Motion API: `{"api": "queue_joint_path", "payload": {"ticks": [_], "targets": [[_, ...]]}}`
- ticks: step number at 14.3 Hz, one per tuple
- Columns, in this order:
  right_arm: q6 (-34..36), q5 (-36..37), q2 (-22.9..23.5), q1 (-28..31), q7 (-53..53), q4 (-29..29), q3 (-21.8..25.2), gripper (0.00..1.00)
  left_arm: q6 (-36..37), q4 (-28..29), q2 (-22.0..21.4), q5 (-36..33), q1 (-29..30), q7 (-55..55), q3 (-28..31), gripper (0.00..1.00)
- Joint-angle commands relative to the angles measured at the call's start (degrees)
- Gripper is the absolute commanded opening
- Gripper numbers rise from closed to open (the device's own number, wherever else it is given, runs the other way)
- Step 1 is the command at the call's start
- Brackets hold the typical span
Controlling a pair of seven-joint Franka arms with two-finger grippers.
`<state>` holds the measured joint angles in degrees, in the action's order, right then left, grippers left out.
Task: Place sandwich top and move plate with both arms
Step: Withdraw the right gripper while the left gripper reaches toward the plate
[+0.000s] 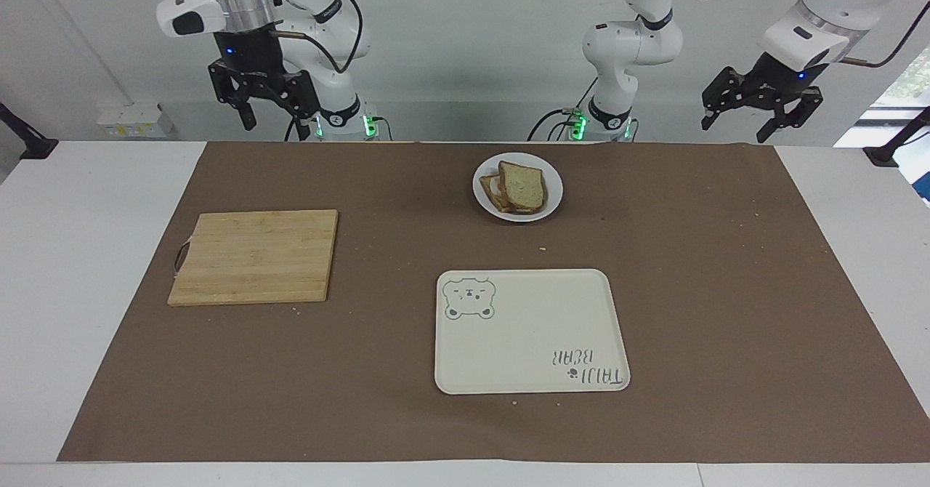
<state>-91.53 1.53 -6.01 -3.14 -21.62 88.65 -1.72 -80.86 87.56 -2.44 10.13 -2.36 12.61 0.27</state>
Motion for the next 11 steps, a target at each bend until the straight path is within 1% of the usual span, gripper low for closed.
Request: {"api": "queue_joint_path", "payload": {"ticks": [1,2,5,6,8,9,10,11], "targets": [[1.44,0.14,-1.1,0.5,9.36,0.9,3.38,1.0,-4.72,9.7,-3.44,5.06,-0.71,-0.04,0.69,1.0],[1.61,0.23,-1.37,0.59,11.84,1.95,3.83,1.0,-7.7,13.91,-4.75,6.3,-0.8,0.14,0.61,1.0],[0.74,0.23,-1.2,0.94,11.69,7.13,4.18,1.0,-20.88,28.67,-9.94,7.36,-3.17,0.14,0.52,1.0],[1.17,0.23,-1.19,1.29,12.13,7.93,4.27,1.0,-23.79,31.94,-10.65,8.06,-3.61,0.4,0.43,1.0],[1.44,0.4,-1.02,1.82,12.04,7.59,4.36,1.0,-25.74,35.73,-10.65,13.23,-4.76,0.49,0.52,1.0],[1.35,-0.12,-1.11,2.6,12.48,7.76,4.45,1.0,-28.71,38.97,-10.74,15.08,-4.84,0.58,0.43,1.0],[0.48,-0.47,-1.02,3.57,12.13,7.76,4.45,1.0,-33.0,42.48,-11.7,16.58,-5.02,0.49,0.34,1.0],[-0.05,-0.65,-0.41,3.66,12.13,7.33,4.45,1.0,-37.22,46.61,-12.58,18.94,-6.67,0.58,0.34,1.0]]}}
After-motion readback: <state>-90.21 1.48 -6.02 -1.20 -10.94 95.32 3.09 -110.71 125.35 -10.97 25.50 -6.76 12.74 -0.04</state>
